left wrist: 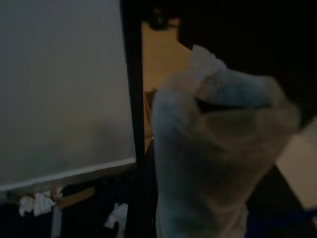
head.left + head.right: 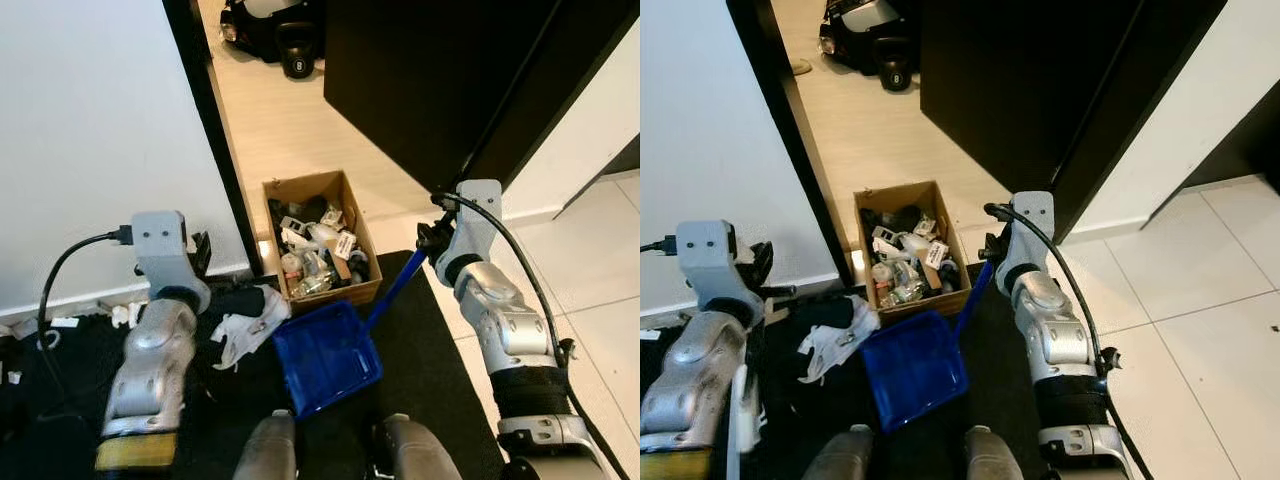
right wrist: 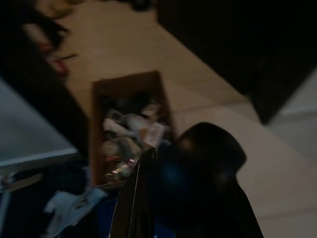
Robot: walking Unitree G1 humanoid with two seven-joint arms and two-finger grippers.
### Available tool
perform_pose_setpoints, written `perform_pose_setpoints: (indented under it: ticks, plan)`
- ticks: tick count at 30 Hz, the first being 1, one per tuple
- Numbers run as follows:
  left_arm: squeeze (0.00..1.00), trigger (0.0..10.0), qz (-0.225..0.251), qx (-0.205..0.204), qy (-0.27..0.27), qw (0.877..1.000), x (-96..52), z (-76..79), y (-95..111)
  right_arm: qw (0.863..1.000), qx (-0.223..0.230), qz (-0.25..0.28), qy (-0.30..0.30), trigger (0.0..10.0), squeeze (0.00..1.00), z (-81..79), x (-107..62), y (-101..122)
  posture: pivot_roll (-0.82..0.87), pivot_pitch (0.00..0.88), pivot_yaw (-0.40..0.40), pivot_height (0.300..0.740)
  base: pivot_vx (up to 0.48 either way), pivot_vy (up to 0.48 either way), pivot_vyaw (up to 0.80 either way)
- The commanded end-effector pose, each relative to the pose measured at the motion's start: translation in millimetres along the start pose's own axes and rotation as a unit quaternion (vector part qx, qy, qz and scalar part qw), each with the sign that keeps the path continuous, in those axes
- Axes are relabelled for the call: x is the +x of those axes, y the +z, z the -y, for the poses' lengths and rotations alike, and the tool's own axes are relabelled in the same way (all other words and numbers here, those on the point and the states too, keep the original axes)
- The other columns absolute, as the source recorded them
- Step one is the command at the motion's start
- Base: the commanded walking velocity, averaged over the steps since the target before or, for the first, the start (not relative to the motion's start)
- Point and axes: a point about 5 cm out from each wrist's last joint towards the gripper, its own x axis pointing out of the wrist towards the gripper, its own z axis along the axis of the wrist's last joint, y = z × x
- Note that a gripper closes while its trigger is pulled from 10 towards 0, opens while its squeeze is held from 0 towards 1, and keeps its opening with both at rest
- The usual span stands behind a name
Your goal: Sweep floor
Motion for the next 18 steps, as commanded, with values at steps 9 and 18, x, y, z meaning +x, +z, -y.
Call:
perform_pose_setpoints:
  ticks: [9, 18]
  plan:
    - [0.00, 10.0, 0.040, -0.008, -0.033, 0.999, -2.6, -23.6, -7, 0.999, 0.026, -0.010, -0.027, 10.0, 0.00, -4.2, 11.7, -4, 0.03, 0.262, -0.022, 0.740, 0.000, 0.000, 0.00]
    - [0.00, 10.0, 0.046, -0.004, 0.046, 0.998, -24.8, -66.5, -26, 0.999, 0.024, 0.020, -0.016, 10.0, 0.00, -2.3, 17.4, 16, 0.00, 0.275, -0.065, 0.740, 0.000, 0.000, 0.00]
